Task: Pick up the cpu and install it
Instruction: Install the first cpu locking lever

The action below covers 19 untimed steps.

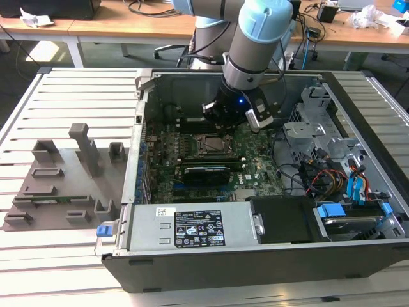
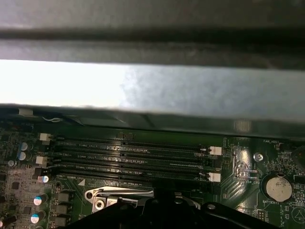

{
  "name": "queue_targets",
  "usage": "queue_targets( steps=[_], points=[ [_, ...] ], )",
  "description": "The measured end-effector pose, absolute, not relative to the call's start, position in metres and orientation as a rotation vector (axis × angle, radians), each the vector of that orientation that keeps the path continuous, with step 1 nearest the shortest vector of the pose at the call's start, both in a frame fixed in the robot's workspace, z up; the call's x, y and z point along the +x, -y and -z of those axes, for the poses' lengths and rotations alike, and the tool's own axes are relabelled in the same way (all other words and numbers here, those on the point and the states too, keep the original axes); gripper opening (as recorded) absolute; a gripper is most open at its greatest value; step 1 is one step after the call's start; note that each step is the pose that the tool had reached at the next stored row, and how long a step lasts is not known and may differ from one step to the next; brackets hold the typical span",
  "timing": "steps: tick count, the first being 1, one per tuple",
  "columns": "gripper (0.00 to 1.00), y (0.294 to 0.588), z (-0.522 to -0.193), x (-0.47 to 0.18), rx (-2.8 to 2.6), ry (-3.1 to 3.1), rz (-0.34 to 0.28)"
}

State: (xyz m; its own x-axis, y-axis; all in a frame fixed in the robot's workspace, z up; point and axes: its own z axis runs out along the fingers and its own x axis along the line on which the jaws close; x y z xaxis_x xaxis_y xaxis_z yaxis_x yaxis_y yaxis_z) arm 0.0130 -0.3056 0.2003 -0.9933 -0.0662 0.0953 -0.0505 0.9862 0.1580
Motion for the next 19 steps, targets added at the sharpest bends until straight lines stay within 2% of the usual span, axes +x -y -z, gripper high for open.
queue_targets(
  steps=[9, 14, 19],
  points=[
    [0.11, 0.305, -0.205, 0.01, 0.089, 3.034, 0.239],
    [0.11, 0.305, -0.205, -0.012, 0.092, 3.038, 0.281],
    [0.11, 0.305, -0.205, -0.013, 0.092, 3.038, 0.285]
  ],
)
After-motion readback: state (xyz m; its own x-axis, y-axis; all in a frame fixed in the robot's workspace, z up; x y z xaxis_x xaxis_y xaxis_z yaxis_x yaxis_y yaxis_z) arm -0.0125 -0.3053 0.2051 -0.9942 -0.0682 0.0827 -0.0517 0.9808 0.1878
